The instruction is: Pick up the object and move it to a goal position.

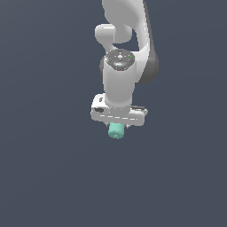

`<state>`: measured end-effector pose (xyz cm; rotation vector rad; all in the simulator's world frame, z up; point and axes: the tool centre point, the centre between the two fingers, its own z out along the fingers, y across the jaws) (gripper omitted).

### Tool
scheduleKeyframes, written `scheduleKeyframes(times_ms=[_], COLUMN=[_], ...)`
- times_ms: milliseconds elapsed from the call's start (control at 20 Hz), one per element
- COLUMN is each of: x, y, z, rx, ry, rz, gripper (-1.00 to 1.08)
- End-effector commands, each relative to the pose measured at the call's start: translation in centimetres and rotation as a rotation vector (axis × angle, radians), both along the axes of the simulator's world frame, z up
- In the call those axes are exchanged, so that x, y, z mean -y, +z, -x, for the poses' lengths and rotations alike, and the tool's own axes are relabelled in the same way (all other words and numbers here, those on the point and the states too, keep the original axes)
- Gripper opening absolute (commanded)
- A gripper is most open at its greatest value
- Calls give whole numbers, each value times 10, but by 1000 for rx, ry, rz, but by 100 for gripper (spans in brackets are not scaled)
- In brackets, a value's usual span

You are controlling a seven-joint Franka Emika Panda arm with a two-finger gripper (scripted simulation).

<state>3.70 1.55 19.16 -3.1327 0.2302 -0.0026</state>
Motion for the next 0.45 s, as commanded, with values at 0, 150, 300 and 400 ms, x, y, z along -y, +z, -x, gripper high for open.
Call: scheduleKeyframes(times_ms=[0, 150, 300, 400], x=[2, 3, 3, 2], y=[9, 12, 10, 8], z=[0, -1, -2, -2], rx=[-2, -2, -2, -2], ry=[0, 0, 0, 0], rz=[0, 0, 0, 0], gripper=[-100, -100, -100, -100])
